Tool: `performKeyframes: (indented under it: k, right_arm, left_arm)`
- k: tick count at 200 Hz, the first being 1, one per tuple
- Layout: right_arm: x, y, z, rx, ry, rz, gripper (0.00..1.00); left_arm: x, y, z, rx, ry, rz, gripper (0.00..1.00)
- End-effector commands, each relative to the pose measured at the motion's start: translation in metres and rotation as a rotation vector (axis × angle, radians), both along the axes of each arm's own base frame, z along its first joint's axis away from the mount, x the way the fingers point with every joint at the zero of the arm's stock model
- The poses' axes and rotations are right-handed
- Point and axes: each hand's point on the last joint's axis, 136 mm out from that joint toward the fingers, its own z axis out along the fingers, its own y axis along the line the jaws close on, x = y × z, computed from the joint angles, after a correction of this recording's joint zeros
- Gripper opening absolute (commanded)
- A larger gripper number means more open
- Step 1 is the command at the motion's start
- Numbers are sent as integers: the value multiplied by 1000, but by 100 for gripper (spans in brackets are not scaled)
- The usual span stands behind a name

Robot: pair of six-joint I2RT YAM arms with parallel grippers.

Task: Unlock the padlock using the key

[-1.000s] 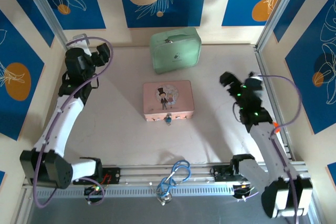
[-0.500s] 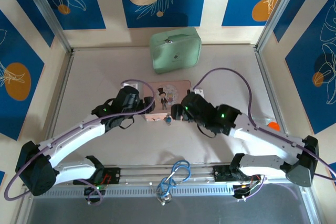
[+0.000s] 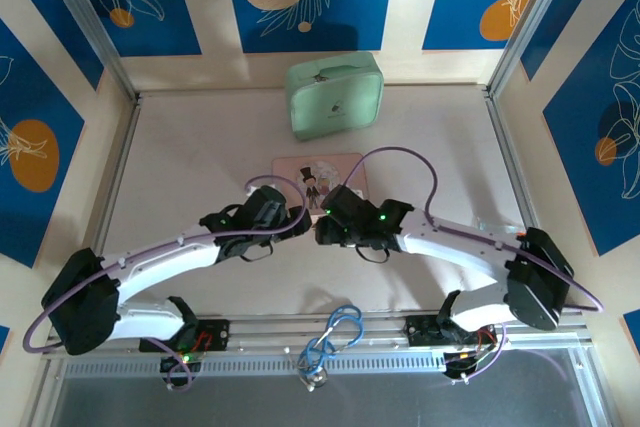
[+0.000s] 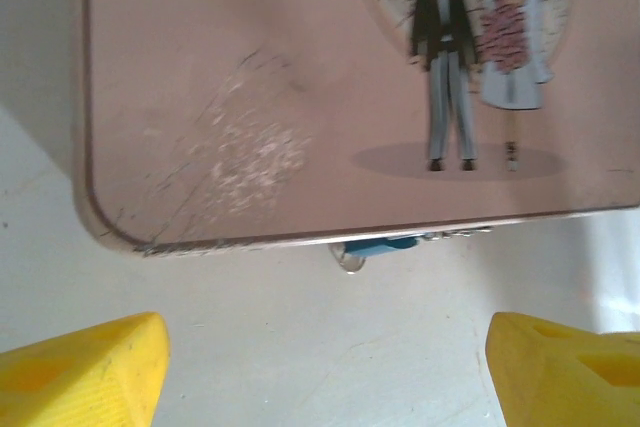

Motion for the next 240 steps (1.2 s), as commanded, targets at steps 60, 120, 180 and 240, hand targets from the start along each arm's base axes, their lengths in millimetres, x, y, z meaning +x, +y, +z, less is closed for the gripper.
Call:
performKeyframes:
  k: [60,120,180,240]
  right_arm:
    - [33,27,-26,-16,19,20,62]
    - [47,30,-33,-43,-31,7,60]
    - [58,35,-43,-99,-47,6,58]
    - [61,39,-47,-120,-48,13,57]
  left_arm:
    - [28,-7,1,-104,-4,123,80]
    - [42,-1,-10,-101,2,154,79]
    - [40,-14,-10,-181,2,117,75]
    - [31,11,-4,-114,-31,145,77]
